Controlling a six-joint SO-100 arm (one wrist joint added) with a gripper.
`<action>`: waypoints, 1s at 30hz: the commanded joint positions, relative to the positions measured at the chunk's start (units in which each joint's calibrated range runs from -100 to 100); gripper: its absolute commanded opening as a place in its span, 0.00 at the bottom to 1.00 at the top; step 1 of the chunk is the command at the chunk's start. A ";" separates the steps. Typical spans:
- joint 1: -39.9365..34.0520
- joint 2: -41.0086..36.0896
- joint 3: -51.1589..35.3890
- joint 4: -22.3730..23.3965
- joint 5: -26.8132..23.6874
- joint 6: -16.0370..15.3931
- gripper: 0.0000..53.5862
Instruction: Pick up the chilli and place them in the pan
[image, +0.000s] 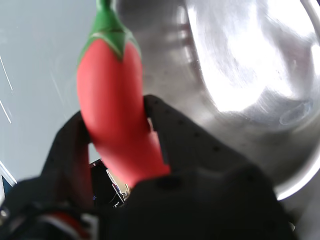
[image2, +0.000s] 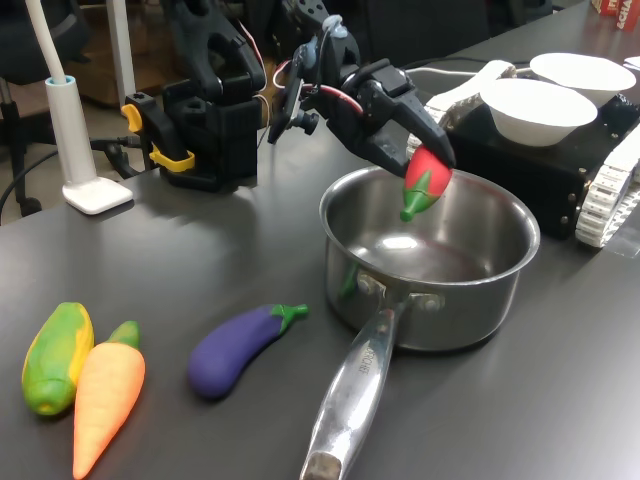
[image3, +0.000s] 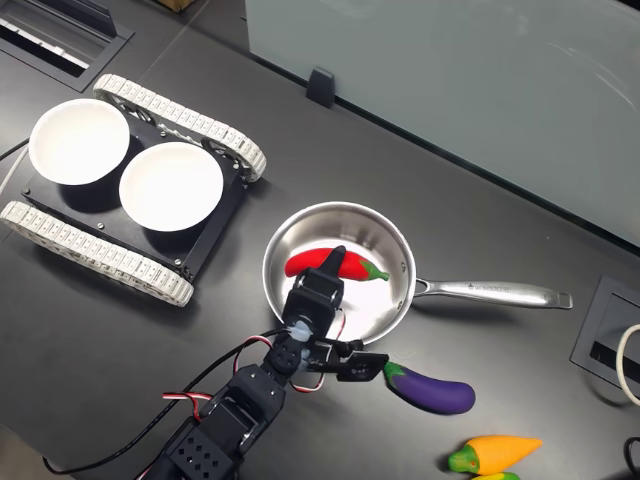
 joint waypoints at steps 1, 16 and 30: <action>1.60 -5.47 0.45 0.48 0.78 0.61 0.35; 2.75 -11.54 7.00 1.85 0.63 0.52 0.62; 1.15 -19.22 13.17 1.33 0.00 0.61 0.83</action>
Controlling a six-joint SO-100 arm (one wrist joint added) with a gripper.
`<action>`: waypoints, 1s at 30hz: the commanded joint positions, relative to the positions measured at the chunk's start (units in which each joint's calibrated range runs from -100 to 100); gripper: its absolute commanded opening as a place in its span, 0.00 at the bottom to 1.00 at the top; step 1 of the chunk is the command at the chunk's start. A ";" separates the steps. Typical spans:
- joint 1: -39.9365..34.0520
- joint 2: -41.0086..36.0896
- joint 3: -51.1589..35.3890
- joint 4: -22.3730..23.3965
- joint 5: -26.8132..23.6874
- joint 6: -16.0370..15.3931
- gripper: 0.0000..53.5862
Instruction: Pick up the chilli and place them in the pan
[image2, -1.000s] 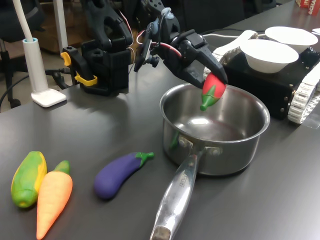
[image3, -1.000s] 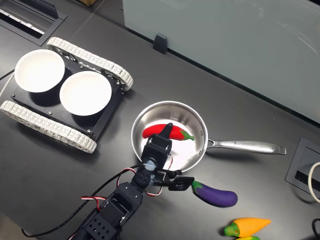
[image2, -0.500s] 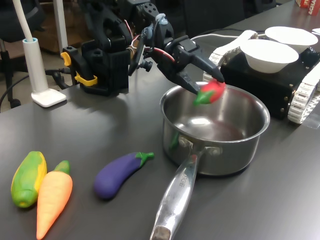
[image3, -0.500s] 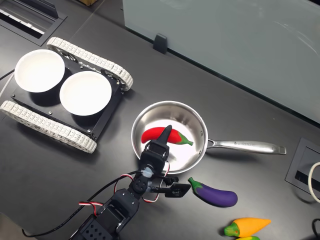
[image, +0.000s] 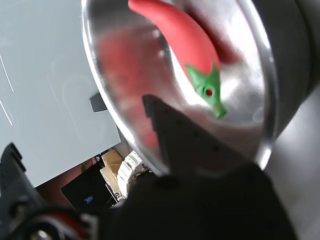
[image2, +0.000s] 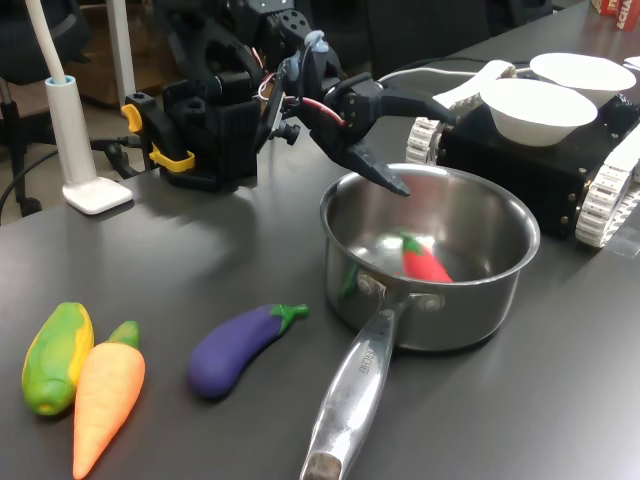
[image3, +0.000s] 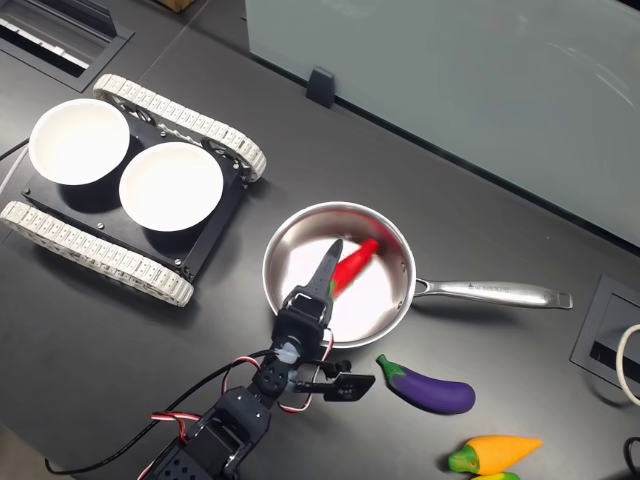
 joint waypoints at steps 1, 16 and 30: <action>0.04 -5.25 0.05 -0.54 -0.39 0.61 0.82; 3.25 -15.45 1.87 0.57 -3.17 0.52 0.25; 1.88 -22.71 -4.22 12.51 -3.66 -0.15 0.00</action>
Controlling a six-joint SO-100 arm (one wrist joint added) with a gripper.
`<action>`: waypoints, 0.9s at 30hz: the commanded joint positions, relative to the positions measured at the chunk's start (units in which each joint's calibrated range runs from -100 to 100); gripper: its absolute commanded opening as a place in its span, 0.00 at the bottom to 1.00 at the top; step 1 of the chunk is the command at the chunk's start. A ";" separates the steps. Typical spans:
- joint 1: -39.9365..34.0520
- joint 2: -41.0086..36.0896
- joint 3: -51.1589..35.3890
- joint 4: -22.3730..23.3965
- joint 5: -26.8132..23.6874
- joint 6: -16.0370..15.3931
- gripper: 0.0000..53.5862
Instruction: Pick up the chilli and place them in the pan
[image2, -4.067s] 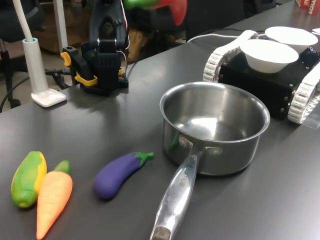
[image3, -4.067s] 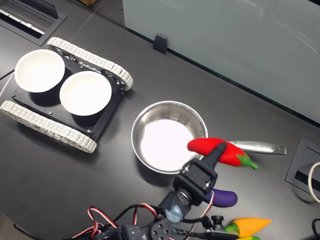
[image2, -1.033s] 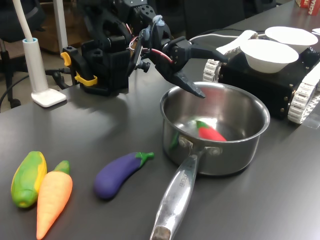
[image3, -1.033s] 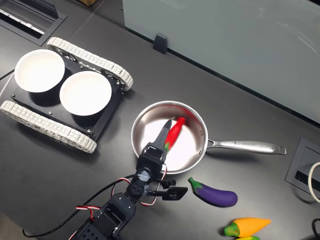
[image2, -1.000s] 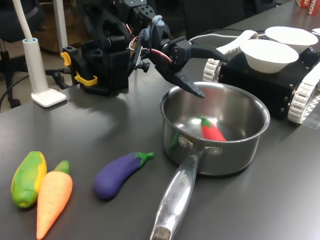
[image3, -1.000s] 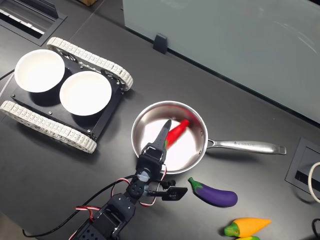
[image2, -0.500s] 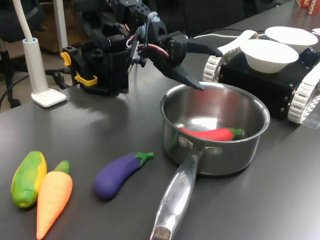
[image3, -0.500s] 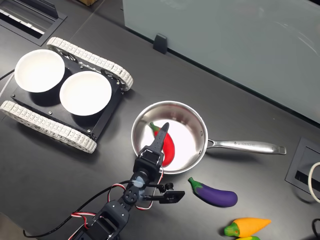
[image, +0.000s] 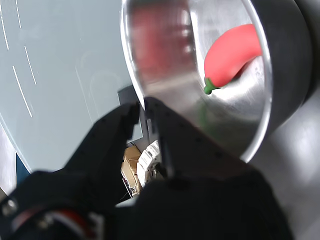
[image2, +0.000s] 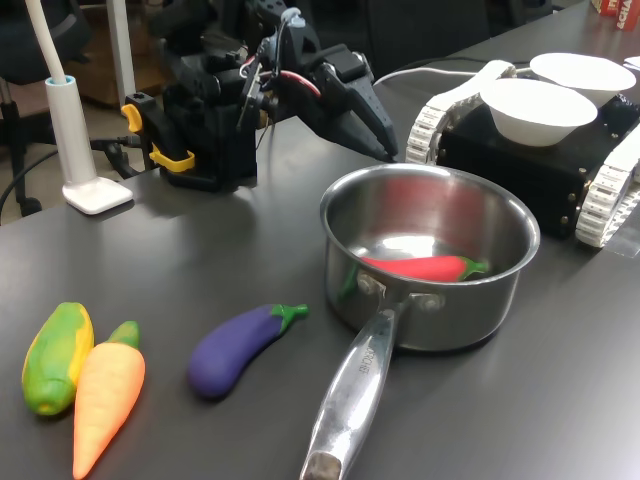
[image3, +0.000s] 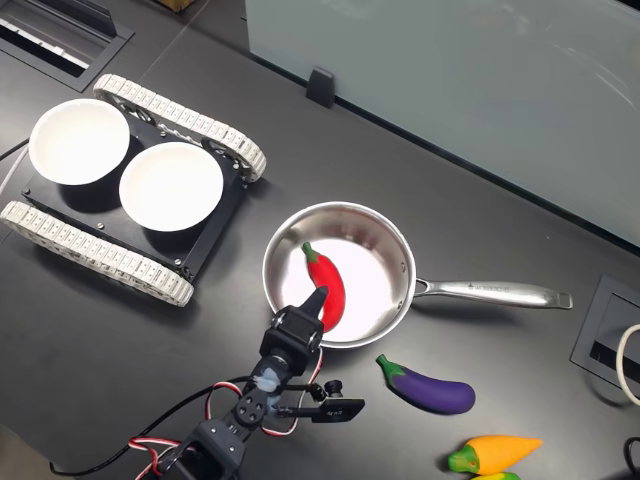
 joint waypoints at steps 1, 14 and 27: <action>-0.78 -3.85 -6.84 3.76 -0.78 -0.15 0.00; -5.48 -7.65 -8.57 13.99 -0.15 -0.57 0.00; -10.99 -7.65 -10.02 23.89 0.63 -0.65 0.00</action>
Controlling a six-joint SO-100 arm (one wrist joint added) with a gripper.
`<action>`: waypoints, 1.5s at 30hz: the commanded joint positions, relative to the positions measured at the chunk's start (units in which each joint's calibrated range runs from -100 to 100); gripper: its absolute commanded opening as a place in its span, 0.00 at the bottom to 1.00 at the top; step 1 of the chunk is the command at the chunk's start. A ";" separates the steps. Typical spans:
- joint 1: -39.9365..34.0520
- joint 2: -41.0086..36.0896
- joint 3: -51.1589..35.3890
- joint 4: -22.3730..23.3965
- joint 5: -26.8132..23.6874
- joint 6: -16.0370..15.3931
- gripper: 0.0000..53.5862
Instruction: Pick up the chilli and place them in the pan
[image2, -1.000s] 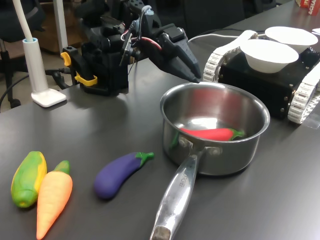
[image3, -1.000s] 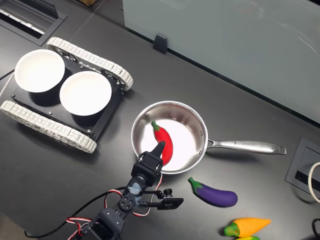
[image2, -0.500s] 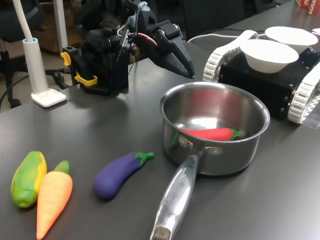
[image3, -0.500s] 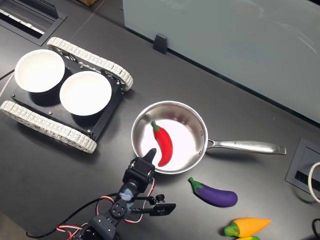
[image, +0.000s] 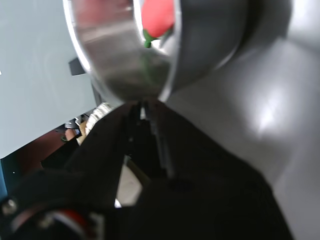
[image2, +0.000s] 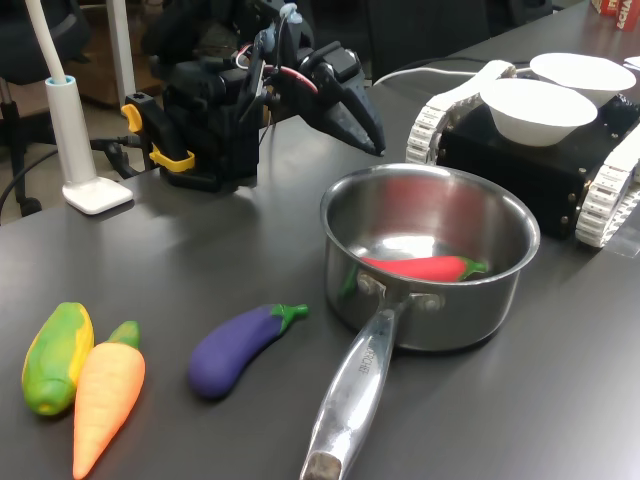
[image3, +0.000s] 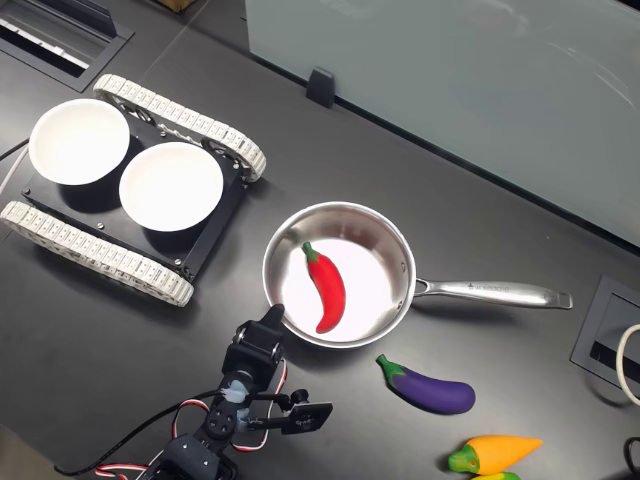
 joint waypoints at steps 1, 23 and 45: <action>-2.31 -0.92 -5.86 4.34 1.07 -0.65 0.00; -5.41 -0.92 0.86 10.31 0.88 -1.33 0.00; -3.34 -0.92 7.13 9.63 2.25 -1.41 0.00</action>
